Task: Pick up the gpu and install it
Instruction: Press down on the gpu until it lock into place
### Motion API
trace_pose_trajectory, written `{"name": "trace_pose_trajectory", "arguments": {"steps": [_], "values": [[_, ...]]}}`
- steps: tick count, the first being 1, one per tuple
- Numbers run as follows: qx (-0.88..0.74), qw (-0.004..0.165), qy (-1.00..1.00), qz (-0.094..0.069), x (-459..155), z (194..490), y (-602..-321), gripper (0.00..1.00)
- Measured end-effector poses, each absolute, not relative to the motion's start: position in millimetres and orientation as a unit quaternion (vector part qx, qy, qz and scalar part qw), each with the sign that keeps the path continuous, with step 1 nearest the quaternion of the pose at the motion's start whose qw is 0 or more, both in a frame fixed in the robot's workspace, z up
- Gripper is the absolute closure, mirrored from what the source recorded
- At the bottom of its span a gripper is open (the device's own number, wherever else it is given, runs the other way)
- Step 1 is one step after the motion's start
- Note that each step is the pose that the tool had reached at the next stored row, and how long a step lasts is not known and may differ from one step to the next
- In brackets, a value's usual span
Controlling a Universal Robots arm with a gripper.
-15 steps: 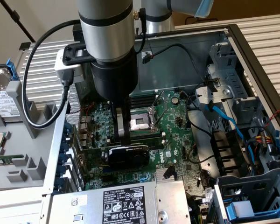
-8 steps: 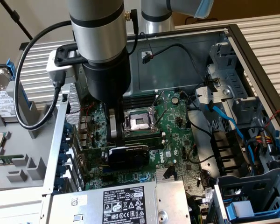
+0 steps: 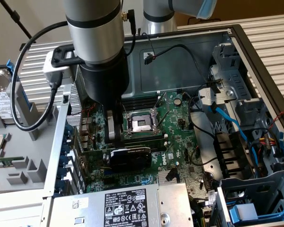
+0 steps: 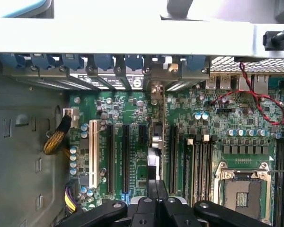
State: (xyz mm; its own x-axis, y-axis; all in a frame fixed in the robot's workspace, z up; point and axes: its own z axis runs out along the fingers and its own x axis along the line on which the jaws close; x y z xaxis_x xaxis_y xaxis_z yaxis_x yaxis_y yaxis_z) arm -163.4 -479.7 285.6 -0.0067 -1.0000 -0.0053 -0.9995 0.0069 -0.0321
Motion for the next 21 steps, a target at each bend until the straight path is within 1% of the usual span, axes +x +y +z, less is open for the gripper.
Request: {"name": "trace_pose_trajectory", "arguments": {"steps": [21], "values": [[-0.703,0.013,0.711,-0.010,-168.0,283.7,-476.4,0.89]]}}
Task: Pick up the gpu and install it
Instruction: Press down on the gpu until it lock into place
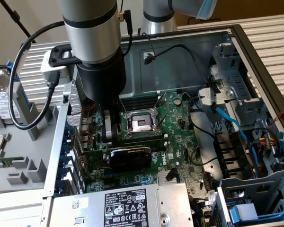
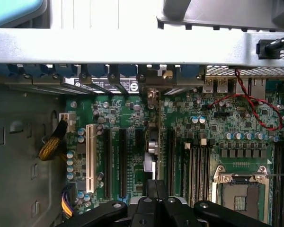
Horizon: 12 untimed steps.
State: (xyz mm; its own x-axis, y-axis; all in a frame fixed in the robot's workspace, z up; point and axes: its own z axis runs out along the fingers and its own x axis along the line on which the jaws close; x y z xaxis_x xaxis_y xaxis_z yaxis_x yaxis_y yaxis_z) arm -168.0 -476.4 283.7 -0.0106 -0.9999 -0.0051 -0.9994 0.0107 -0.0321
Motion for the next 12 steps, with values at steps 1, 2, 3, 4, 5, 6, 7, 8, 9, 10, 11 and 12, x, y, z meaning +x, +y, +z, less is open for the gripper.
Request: {"name": "trace_pose_trajectory", "arguments": {"steps": [1,2,3,4,5,6,7,8,9,10,11,12], "values": [[-0.703,0.013,0.711,-0.010,-168.3,283.5,-476.4,0.89],[-0.703,0.013,0.711,-0.010,-168.4,283.3,-476.4,0.89],[-0.703,0.013,0.711,-0.010,-168.6,283.1,-476.4,0.89],[-0.703,0.013,0.711,-0.010,-168.8,282.9,-476.3,0.89],[-0.703,0.013,0.711,-0.010,-168.9,282.8,-476.3,0.89],[-0.703,0.013,0.711,-0.010,-169.2,282.7,-476.1,0.89],[-0.703,0.013,0.711,-0.010,-169.8,282.5,-476.0,0.89],[-0.703,0.013,0.711,-0.010,-170.7,282.3,-475.7,0.89],[-0.703,0.013,0.711,-0.010,-171.7,282.0,-475.5,0.89],[-0.703,0.013,0.711,-0.010,-172.4,281.9,-475.2,0.89],[-0.703,0.013,0.711,-0.010,-173.1,281.7,-475.1,0.89],[-0.703,0.013,0.711,-0.010,-173.4,281.5,-475.1,0.89]]}}
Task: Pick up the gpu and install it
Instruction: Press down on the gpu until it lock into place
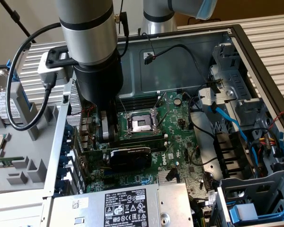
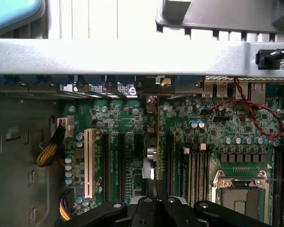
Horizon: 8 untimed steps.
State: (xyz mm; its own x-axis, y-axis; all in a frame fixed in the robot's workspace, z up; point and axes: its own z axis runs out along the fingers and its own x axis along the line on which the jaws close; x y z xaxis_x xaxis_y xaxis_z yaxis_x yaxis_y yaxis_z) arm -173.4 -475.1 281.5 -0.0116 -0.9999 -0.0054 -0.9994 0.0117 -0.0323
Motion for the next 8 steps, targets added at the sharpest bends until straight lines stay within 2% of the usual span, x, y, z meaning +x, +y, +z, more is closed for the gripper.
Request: {"name": "trace_pose_trajectory", "arguments": {"steps": [8], "values": [[-0.703,0.013,0.711,-0.010,-177.7,280.9,-475.0,0.89]]}}
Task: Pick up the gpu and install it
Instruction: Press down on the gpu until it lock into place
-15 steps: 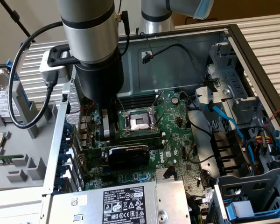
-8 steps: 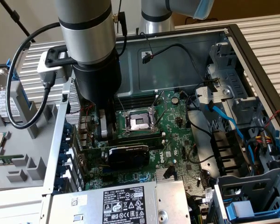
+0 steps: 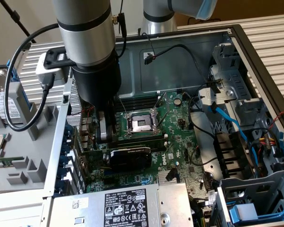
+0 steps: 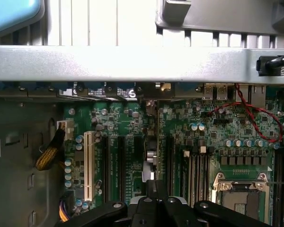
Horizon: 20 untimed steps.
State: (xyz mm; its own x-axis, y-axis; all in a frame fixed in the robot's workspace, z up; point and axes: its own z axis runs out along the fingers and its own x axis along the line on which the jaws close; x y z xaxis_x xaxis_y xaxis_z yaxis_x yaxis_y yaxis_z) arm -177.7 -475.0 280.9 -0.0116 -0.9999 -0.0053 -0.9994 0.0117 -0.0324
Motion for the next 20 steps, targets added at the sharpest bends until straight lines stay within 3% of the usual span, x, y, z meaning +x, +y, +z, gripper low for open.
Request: {"name": "trace_pose_trajectory", "arguments": {"steps": [20], "values": [[-0.703,0.015,0.711,-0.011,-187.0,278.6,-473.1,0.89]]}}
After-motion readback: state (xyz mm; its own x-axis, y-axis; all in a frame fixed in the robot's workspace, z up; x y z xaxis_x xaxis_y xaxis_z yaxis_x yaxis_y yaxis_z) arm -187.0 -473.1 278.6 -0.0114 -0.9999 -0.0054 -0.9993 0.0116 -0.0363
